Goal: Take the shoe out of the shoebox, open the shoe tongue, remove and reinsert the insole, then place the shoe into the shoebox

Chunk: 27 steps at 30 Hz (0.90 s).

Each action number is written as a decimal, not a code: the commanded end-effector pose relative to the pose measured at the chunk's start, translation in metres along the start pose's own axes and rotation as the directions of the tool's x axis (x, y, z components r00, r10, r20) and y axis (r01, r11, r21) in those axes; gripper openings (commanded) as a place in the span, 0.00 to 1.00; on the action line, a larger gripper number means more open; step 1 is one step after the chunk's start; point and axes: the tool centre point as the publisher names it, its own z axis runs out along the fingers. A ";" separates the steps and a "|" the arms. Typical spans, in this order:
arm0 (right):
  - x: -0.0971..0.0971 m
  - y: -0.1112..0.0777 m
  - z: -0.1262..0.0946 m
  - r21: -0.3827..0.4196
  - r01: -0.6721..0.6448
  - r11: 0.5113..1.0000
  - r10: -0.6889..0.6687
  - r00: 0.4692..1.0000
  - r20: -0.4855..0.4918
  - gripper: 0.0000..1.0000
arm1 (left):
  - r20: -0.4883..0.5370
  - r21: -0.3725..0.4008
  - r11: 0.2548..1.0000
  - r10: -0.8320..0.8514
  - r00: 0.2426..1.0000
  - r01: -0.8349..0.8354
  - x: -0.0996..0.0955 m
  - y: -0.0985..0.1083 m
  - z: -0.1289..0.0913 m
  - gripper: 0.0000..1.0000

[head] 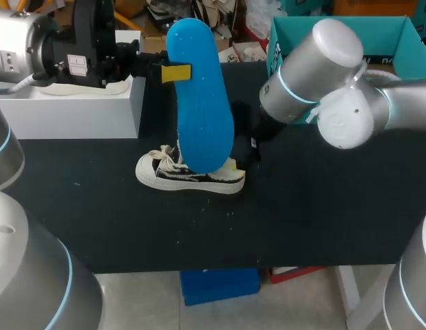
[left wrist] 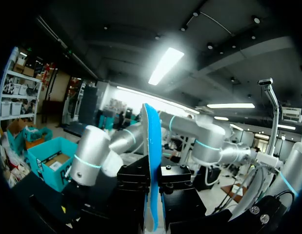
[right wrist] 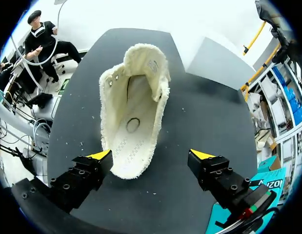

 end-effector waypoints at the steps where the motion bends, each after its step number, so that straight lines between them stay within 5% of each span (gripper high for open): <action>1: -0.008 0.014 0.011 0.373 0.015 0.928 -0.012 1.000 -0.010 1.00 | 0.001 0.000 1.000 0.001 1.000 -0.001 0.000 0.001 0.001 0.00; 11: -0.015 0.033 0.028 0.443 0.039 0.896 -0.018 0.998 -0.052 1.00 | 0.001 0.000 1.000 0.001 1.000 -0.001 0.000 0.001 0.001 0.00; 27: -0.019 0.046 0.052 0.434 0.068 0.898 -0.014 0.992 -0.126 1.00 | 0.001 0.000 1.000 0.001 1.000 -0.001 0.000 0.001 0.001 0.00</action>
